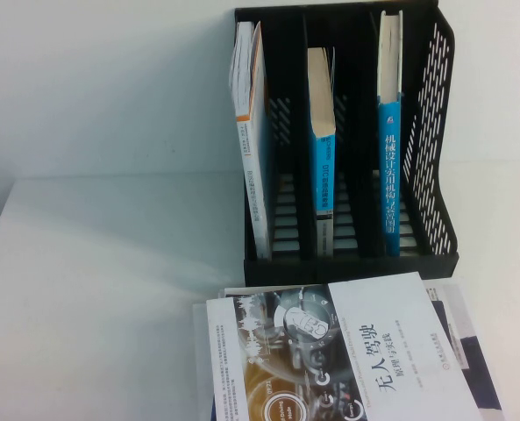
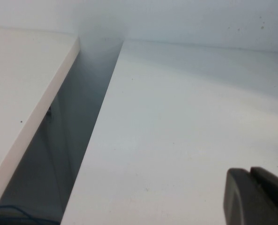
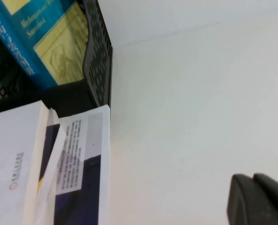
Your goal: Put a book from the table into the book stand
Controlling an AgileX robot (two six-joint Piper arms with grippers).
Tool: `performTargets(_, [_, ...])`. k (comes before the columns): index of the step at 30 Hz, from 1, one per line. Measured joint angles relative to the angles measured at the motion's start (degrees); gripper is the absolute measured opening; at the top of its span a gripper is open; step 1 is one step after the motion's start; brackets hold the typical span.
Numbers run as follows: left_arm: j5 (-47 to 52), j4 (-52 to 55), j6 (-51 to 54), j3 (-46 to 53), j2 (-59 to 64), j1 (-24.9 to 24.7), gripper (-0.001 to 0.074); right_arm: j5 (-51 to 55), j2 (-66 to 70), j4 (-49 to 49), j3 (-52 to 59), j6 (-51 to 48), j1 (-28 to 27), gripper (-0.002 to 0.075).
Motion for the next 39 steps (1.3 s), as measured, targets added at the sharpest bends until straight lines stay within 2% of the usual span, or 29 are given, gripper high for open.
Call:
performTargets(8, [-0.11, 2.91, 0.09, 0.0, 0.0, 0.0, -0.0004, 0.0, 0.0, 0.0, 0.0, -0.13, 0.0, -0.0003])
performTargets(15, [-2.64, 0.36, 0.09, 0.1, 0.0, 0.0, -0.0004, 0.0, 0.0, 0.0, 0.0, -0.13, 0.0, -0.0003])
performTargets(22, [-17.07, -11.66, -1.16, 0.22, 0.0, 0.0, -0.0004, 0.0, 0.0, 0.0, 0.0, -0.13, 0.0, -0.0003])
performTargets(26, [-23.09, -13.56, -1.5, 0.22, 0.0, 0.0, -0.0004, 0.0, 0.0, 0.0, 0.0, -0.17, 0.0, -0.0003])
performTargets(33, [-24.01, -14.05, -1.54, 0.22, 0.0, 0.0, -0.0004, 0.0, 0.0, 0.0, 0.0, -0.26, 0.0, -0.0003])
performTargets(39, [-24.01, -14.18, -1.64, 0.22, 0.0, 0.0, -0.0004, 0.0, 0.0, -1.24, 0.0, -4.46, 0.0, -0.0003])
